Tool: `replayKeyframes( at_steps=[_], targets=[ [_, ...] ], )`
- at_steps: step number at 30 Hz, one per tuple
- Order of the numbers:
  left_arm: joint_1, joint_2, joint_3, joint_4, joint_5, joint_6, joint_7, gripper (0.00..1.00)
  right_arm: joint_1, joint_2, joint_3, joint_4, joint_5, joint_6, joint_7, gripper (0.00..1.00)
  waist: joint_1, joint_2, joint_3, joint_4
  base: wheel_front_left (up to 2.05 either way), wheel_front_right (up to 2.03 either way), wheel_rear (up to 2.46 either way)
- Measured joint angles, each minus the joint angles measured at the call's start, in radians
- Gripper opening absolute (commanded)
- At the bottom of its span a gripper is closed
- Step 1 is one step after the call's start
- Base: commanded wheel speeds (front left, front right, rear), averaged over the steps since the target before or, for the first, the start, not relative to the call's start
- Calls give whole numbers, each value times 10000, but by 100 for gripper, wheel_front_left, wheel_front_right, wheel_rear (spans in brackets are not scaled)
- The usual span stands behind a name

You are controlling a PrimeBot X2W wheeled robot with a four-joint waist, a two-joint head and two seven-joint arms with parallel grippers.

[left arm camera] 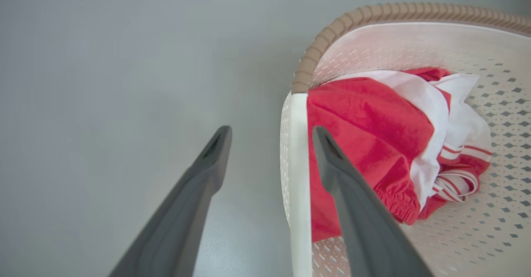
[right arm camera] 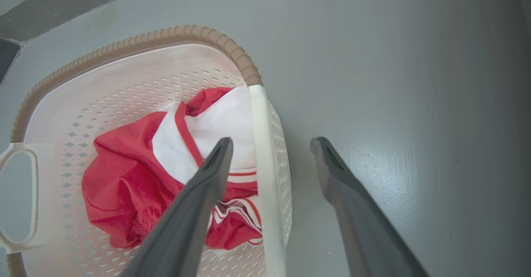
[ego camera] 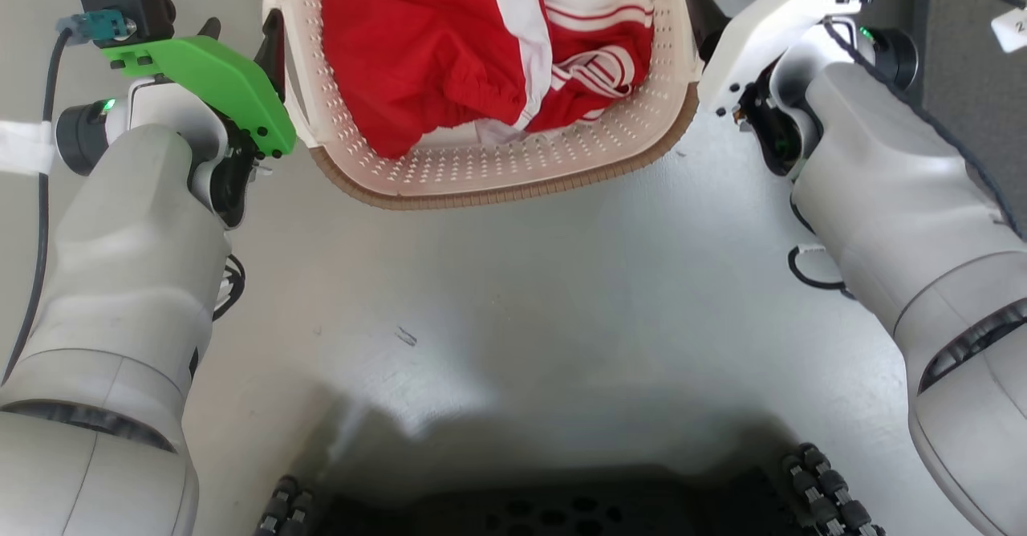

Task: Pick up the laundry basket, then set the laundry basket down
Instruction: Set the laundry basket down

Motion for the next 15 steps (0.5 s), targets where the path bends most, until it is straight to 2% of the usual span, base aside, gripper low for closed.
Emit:
replayKeyframes(
  at_steps=[6, 15],
  targets=[
    [218, 8, -146, -104, 48, -10, -706, 100, 161, 0, -12, -19, 19, 100, -265, 100, 0, 0, -495, 25, 0, 0, 0],
    [700, 125, -299, -234, 272, -13, -1193, 100, 601, 0, -38, -111, -31, 171, -485, 100, 0, 0, -1351, 30, 0, 0, 0]
  ],
)
